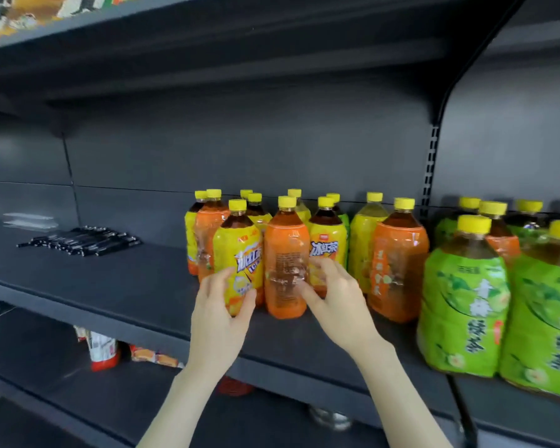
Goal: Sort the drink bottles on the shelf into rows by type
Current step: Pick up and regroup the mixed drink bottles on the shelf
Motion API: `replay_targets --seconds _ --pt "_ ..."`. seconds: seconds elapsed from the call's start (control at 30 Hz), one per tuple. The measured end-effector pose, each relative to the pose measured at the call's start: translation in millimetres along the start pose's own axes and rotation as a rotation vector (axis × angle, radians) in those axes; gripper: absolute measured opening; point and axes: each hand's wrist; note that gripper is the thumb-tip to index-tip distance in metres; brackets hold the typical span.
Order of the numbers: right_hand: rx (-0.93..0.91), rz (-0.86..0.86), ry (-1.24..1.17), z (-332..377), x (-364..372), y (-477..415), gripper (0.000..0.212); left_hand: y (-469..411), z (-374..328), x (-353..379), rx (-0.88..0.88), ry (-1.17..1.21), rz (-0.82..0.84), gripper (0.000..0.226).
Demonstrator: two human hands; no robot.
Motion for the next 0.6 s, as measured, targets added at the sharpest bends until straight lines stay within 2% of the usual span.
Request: replay_targets --seconds 0.17,0.3,0.47,0.6 --pt "0.191 0.023 -0.082 -5.8 43.1 -40.7 0.087 -50.8 44.8 23.5 -0.149 0.106 0.013 0.085" --pt "0.248 0.008 0.004 -10.3 60.5 -57.3 0.095 -82.7 60.2 41.5 -0.188 0.286 0.071 0.106" --pt "0.342 -0.030 -0.029 -12.0 71.9 -70.7 0.096 -105.9 71.8 44.1 -0.165 0.378 0.115 0.097" --pt "0.341 -0.110 -0.024 -14.6 92.6 -78.6 0.090 -111.2 83.6 40.7 -0.122 0.442 0.189 0.090"
Point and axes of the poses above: each hand's wrist, its own y-axis away from the middle knuckle, its own x-axis out of the palm, z = x × y, and after that the axes turned 2 degrees about -y, right-handed
